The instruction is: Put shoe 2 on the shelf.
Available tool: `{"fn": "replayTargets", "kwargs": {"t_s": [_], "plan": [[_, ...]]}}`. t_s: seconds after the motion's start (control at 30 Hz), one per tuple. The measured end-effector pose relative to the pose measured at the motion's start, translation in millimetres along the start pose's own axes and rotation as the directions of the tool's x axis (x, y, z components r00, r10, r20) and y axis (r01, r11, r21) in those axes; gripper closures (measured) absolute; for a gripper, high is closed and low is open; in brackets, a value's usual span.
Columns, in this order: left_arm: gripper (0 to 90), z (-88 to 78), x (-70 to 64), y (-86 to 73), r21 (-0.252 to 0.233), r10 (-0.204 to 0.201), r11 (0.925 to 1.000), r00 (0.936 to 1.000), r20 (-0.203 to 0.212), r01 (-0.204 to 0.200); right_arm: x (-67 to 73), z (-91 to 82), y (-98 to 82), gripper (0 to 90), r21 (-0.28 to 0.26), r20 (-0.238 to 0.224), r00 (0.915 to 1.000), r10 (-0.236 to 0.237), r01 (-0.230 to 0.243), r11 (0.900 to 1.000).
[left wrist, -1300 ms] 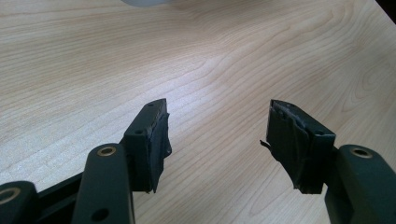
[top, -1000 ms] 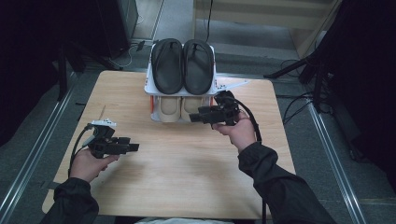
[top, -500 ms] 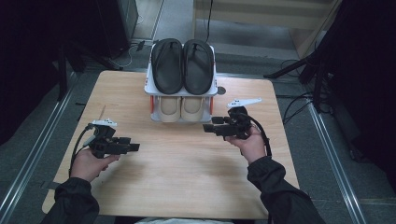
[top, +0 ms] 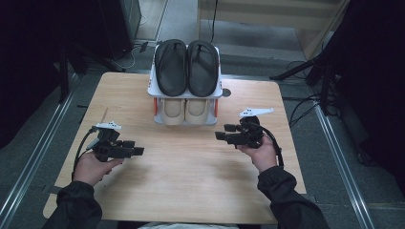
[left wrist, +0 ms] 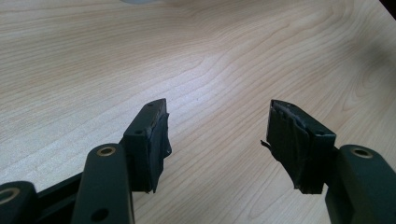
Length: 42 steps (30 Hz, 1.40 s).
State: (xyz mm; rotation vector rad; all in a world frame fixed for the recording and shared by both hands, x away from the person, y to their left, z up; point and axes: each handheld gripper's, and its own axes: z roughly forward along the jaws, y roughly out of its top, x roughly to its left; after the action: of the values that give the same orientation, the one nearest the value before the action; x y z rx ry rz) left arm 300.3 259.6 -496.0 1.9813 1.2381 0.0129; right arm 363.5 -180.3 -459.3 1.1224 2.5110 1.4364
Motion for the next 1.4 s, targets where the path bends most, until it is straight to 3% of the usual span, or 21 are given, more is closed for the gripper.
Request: {"fn": "replayTargets", "kwargs": {"t_s": [0.27,0.4,0.6,0.7,0.97,1.4], "plan": [[39.1,1.4,1.0,3.1,-0.002,0.004,1.0,1.0,0.003,-0.004,-2.3,-4.1,-9.3,41.4,0.0,0.024,0.9997,-0.007,0.007,1.0],[39.0,1.6,2.4,5.0,-0.005,0.006,1.0,1.0,0.006,-0.006,-3.3,-6.7,-16.8,41.1,0.007,0.069,0.9969,-0.037,0.037,0.999],[38.8,2.4,5.7,8.1,-0.007,-0.008,0.9999,0.9999,0.015,0.008,-7.9,-10.2,-24.8,39.6,0.002,0.083,0.9965,-0.013,0.012,1.0],[38.6,5.2,5.1,9.9,-0.001,-0.007,1.0,0.9998,0.019,0.008,-9.1,-5.6,-24.9,39.2,0.005,0.115,0.9932,-0.02,0.02,1.0],[38.1,9.6,4.2,12.8,0.017,-0.008,0.9998,0.9996,0.027,0.007,-7.9,4.3,-25.4,35.7,0.023,0.105,0.9941,-0.028,0.026,0.999],[37.0,12.4,4.5,13.5,0.027,-0.022,0.9994,0.9993,0.03,0.022,-12.6,1.2,-25.7,35.2,0.007,0.118,0.993,-0.002,0.001,1.0]]}}
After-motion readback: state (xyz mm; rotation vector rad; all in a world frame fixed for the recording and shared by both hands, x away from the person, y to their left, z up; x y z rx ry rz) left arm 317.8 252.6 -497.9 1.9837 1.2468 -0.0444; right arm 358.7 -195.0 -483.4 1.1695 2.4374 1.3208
